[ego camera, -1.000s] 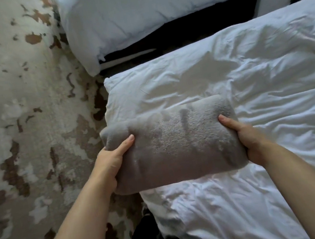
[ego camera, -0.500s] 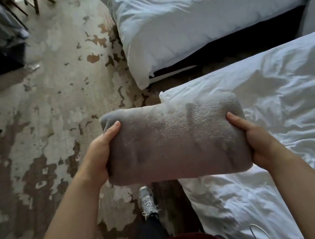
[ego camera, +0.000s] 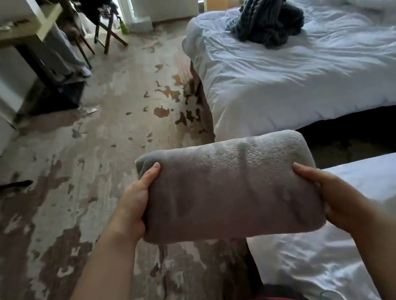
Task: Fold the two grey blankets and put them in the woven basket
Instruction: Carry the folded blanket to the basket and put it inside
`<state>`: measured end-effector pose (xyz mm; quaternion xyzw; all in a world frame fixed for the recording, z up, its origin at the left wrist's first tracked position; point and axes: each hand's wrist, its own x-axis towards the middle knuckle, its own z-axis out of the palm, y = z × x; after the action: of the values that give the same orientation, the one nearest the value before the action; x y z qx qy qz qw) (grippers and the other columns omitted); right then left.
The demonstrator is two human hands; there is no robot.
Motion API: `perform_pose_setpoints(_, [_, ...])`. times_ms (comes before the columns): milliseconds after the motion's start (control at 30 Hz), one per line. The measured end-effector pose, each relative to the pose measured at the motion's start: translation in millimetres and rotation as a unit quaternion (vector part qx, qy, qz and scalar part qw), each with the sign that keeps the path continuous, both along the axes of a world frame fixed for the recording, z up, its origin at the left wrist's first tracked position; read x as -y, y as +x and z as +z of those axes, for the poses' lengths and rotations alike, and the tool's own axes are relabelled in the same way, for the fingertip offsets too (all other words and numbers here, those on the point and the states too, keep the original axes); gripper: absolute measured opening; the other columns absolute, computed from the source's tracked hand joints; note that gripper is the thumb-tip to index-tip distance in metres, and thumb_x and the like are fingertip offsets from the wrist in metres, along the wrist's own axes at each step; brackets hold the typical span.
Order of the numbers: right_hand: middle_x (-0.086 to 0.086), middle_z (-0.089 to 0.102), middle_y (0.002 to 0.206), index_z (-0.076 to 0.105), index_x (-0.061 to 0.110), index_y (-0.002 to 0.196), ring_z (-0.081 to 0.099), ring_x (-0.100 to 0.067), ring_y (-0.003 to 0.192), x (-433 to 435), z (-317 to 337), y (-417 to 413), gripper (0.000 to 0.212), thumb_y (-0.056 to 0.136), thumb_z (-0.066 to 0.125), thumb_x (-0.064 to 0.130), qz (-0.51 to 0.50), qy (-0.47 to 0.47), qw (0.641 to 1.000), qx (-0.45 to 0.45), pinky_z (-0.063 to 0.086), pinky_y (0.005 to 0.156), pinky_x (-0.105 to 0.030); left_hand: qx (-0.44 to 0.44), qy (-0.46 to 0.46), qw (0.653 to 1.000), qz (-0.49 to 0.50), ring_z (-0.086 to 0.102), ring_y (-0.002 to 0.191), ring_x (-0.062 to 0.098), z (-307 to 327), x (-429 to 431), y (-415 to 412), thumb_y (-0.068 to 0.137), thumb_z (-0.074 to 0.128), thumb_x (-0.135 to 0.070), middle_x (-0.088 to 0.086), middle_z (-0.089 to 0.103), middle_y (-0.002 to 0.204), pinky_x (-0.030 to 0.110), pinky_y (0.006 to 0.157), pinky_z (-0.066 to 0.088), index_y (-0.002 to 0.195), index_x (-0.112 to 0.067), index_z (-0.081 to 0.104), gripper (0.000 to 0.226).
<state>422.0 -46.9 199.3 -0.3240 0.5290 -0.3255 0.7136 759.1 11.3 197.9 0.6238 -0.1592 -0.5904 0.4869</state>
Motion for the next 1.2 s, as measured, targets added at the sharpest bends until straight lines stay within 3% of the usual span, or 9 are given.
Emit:
perform_pose_setpoints(133, [-0.016,0.073,0.104,0.064,0.006,0.117,0.072,-0.029,0.092,54.8,4.0,38.2,0.058,0.070,0.071,0.039,-0.001,0.000,1.000,-0.007,0.058,0.062,-0.033,0.005,-0.009,1.000,0.009,0.073,0.087,0.025,0.6,50.2,36.8,0.063,0.075,-0.056,0.010,0.075,0.097,0.035,0.072,0.054,0.100,-0.016,0.074,0.054])
perform_pose_setpoints(300, [-0.016,0.073,0.102,0.066,0.007,0.115,0.072,-0.028,0.088,155.9,-5.9,80.4,0.058,0.067,0.073,0.039,-0.006,0.019,1.000,0.003,0.058,0.063,-0.034,0.031,-0.022,0.998,0.057,0.073,0.080,0.019,-4.4,146.0,71.3,0.069,0.074,-0.054,0.005,0.076,0.089,0.024,0.054,0.055,0.100,-0.019,0.072,0.047])
perform_pose_setpoints(400, [-0.018,0.073,0.100,0.067,0.005,0.114,0.072,-0.031,0.085,237.1,-17.1,114.2,0.056,0.066,0.073,0.036,-0.012,0.037,0.999,0.019,0.058,0.067,-0.039,0.034,-0.011,0.997,0.075,0.073,0.079,0.019,-10.3,217.2,94.0,0.070,0.073,-0.053,0.006,0.076,0.087,0.025,0.059,0.054,0.101,-0.016,0.071,0.049])
perform_pose_setpoints(533, [-0.016,0.074,0.092,0.068,0.003,0.111,0.073,-0.029,0.077,353.2,-15.7,175.3,0.046,0.073,0.069,0.028,0.002,0.047,0.999,0.027,0.058,0.060,-0.036,0.049,-0.001,0.991,0.126,0.073,0.078,0.019,-3.4,309.9,135.3,0.074,0.071,-0.052,0.007,0.076,0.087,0.023,0.057,0.055,0.101,-0.014,0.071,0.046])
perform_pose_setpoints(700, [-0.015,0.074,0.092,0.070,0.007,0.107,0.073,-0.029,0.077,470.3,0.2,251.8,0.036,0.077,0.069,0.028,0.056,0.065,0.995,0.043,0.057,0.060,-0.037,0.074,-0.007,0.977,0.202,0.074,0.078,0.021,21.9,389.0,201.7,0.071,0.074,-0.051,0.008,0.076,0.085,0.030,0.068,0.055,0.096,-0.014,0.074,0.045])
perform_pose_setpoints(833, [-0.015,0.074,0.096,0.076,0.009,0.096,0.073,-0.029,0.081,542.0,-0.4,307.6,0.035,0.070,0.073,0.033,0.108,0.067,0.991,0.045,0.057,0.061,-0.036,0.072,-0.002,0.970,0.232,0.074,0.079,0.023,22.9,444.5,253.1,0.070,0.075,-0.051,0.009,0.076,0.087,0.029,0.058,0.056,0.097,-0.014,0.074,0.046])
perform_pose_setpoints(1033, [-0.017,0.073,0.100,0.073,0.007,0.104,0.072,-0.030,0.085,652.7,-19.6,380.5,0.043,0.069,0.074,0.033,0.097,0.084,0.992,0.019,0.058,0.063,-0.037,0.076,0.019,0.970,0.229,0.073,0.067,0.021,-1.6,568.6,331.4,0.070,0.075,-0.050,0.009,0.075,0.076,0.023,0.045,0.053,0.085,-0.009,0.073,0.044])
perform_pose_setpoints(1133, [-0.017,0.074,0.096,0.075,0.006,0.097,0.073,-0.029,0.080,717.0,-16.1,417.2,0.040,0.067,0.073,0.032,0.077,0.066,0.995,0.007,0.058,0.058,-0.034,0.057,0.009,0.977,0.206,0.073,0.067,0.021,-11.9,648.7,371.9,0.072,0.074,-0.047,0.010,0.075,0.075,0.023,0.044,0.052,0.083,-0.007,0.073,0.042])
perform_pose_setpoints(1200, [-0.017,0.074,0.096,0.072,0.006,0.102,0.073,-0.029,0.081,760.4,-11.7,436.8,0.041,0.070,0.071,0.031,0.054,0.037,0.998,-0.020,0.058,0.064,-0.035,0.047,0.009,0.982,0.185,0.073,0.065,0.020,-16.0,705.3,394.8,0.074,0.073,-0.046,0.009,0.075,0.074,0.023,0.046,0.053,0.080,-0.008,0.074,0.039])
